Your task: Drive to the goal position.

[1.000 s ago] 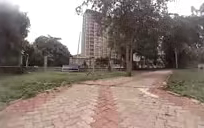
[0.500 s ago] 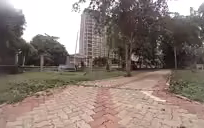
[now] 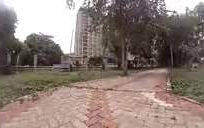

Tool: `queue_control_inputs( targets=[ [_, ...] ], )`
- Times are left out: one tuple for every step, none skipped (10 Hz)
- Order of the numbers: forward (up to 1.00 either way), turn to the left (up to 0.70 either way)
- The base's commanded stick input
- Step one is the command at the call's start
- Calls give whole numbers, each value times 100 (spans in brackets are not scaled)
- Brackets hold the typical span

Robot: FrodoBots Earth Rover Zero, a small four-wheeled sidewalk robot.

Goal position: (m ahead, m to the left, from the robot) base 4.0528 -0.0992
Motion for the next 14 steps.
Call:
queue_control_inputs(
  targets=[
    [70, -35],
    [70, -35],
    [70, -32],
    [70, -14],
    [70, 0],
    [70, 0],
    [70, -7],
    [70, -25],
    [70, -35],
    [70, -35],
    [70, -35],
    [70, -35],
    [70, -35],
    [70, -35]
  ],
)
